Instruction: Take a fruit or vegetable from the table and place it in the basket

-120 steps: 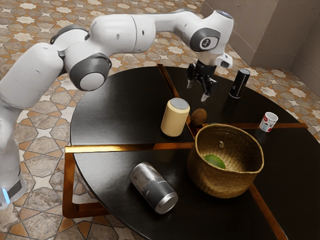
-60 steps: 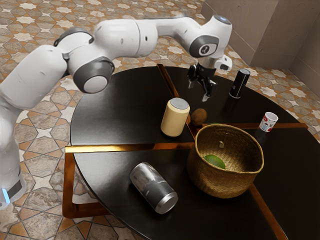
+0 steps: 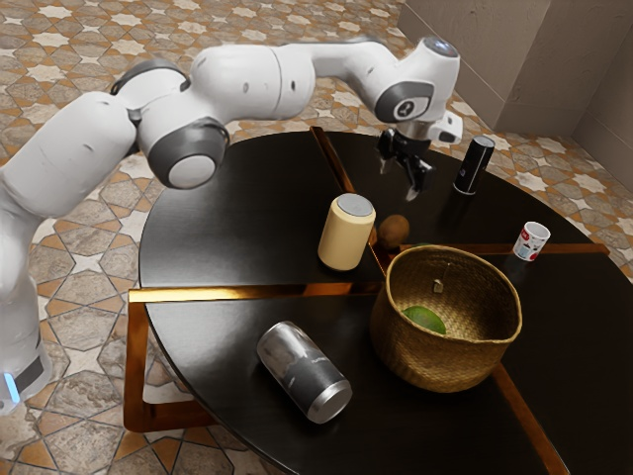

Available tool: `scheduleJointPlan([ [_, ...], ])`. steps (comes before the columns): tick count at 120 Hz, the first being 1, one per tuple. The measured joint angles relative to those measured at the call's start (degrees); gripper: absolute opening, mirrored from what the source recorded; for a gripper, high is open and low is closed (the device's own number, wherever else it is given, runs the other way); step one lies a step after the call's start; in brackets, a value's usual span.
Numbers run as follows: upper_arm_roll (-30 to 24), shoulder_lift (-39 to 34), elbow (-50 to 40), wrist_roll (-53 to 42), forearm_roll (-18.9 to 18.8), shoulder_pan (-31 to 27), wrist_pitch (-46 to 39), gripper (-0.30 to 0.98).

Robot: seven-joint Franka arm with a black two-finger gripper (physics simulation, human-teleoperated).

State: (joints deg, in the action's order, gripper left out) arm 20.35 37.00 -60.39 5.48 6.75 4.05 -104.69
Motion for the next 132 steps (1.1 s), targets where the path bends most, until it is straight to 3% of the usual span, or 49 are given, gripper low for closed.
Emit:
scheduleJointPlan([
  [62, -2.8, -0.1, 0.0, 0.2, 0.1, -0.3, -0.2, 0.69],
  [132, -5.8, 0.1, -0.1, 0.4, 1.1, -0.6, 5.5, 0.69],
])
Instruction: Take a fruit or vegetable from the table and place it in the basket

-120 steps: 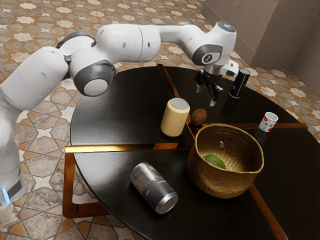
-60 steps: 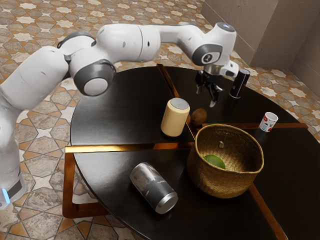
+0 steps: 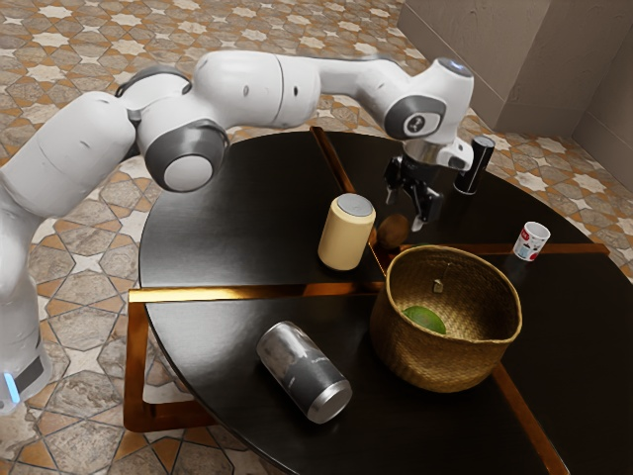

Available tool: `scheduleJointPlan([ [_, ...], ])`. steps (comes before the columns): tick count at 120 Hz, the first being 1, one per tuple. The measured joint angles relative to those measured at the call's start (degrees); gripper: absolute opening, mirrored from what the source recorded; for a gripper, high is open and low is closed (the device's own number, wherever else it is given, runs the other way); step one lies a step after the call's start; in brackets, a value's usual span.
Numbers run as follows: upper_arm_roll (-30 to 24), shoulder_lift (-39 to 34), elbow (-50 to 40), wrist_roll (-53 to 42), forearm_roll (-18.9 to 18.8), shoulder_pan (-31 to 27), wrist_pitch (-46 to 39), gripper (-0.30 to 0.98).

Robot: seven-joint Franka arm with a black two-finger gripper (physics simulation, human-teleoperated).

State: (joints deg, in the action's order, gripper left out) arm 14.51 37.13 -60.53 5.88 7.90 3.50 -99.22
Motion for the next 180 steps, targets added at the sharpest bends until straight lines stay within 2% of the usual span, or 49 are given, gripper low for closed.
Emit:
scheduleJointPlan([
  [99, -0.6, 2.9, -0.6, 0.6, 0.2, 0.0, 0.4, 0.68],
  [139, -0.6, 3.4, -0.6, 0.9, 0.0, 0.0, 0.4, 0.42],
  [180, -0.7, 3.3, -0.6, 1.2, -0.4, -0.7, 0.5, 0.29],
])
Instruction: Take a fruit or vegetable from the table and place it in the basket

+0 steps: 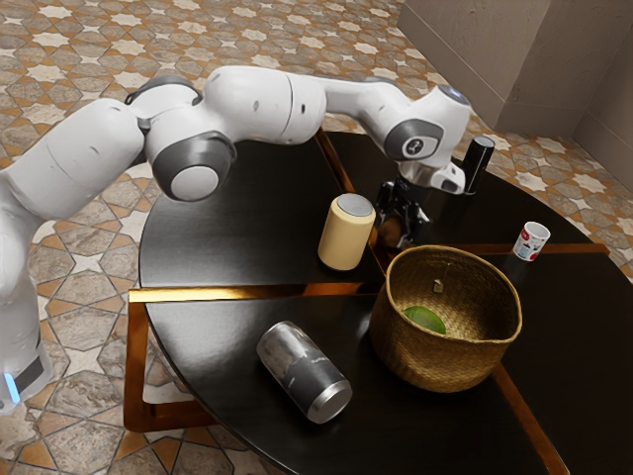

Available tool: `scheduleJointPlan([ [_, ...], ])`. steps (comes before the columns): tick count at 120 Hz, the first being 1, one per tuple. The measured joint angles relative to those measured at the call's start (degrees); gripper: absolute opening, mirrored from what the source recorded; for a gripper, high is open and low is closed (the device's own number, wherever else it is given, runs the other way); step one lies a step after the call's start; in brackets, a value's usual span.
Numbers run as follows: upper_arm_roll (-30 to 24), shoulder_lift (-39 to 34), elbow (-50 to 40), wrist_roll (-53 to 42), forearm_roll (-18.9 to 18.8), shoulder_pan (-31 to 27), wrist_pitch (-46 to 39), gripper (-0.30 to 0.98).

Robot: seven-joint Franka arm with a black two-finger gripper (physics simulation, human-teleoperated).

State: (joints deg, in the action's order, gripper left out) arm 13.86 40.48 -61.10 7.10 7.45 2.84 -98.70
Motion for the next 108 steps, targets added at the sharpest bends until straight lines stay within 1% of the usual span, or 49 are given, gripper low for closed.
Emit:
scheduleJointPlan([
  [29, 0.3, -1.0, 0.2, 0.1, -0.2, 0.0, 0.8, 0.25],
  [39, 0.4, -2.8, 0.5, 0.1, -0.2, 0.0, 1.6, 0.23],
  [54, 0.7, -6.0, 0.6, 0.0, -0.2, -0.3, 3.2, 0.27],
  [63, 0.8, -8.4, 0.6, 0.0, -0.2, -2.4, 4.7, 0.25],
  [75, 0.9, -11.6, 0.6, -0.1, -0.3, -6.7, 7.1, 0.22],
  [82, 0.6, -12.2, 0.7, -0.2, -0.3, -7.5, 8.2, 0.23],
  [88, 0.3, -13.1, 0.6, -0.3, -0.2, -5.5, 8.9, 0.23],
  [99, 0.3, -14.6, 0.6, -0.1, -0.2, 2.3, 10.2, 0.21],
  [108, 0.4, -15.1, 0.6, 0.1, -0.3, 7.1, 11.1, 0.21],
])
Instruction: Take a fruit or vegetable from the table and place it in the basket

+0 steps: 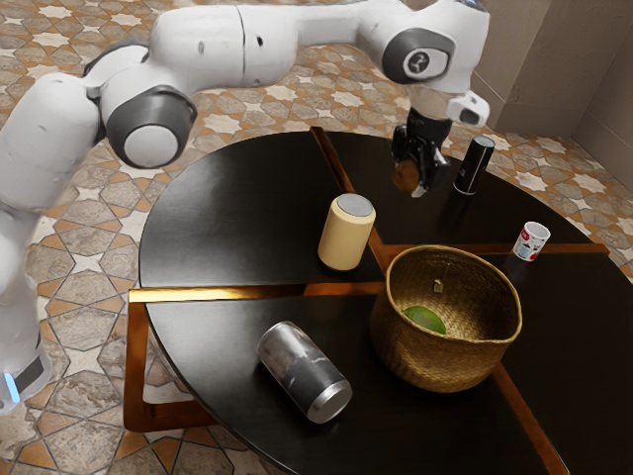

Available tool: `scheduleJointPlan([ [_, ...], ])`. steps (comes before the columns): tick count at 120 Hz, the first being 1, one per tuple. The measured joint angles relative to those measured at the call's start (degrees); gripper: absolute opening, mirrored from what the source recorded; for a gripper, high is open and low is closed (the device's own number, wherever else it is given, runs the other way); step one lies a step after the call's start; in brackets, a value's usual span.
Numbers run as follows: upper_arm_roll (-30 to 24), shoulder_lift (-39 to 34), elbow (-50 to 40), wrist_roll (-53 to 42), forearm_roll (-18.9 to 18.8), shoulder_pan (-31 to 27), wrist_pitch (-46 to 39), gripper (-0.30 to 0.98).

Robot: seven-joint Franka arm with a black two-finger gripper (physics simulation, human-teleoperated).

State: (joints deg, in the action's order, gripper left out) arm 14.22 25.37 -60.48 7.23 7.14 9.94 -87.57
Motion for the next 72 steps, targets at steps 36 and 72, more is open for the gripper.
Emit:
scheduleJointPlan([
  [36, -0.3, -0.1, 0.0, 1.7, 0.0, 9.7, 1.6, 0.21],
  [72, -0.3, 0.1, 0.0, 3.8, 0.2, 15.1, 1.8, 0.21],
])
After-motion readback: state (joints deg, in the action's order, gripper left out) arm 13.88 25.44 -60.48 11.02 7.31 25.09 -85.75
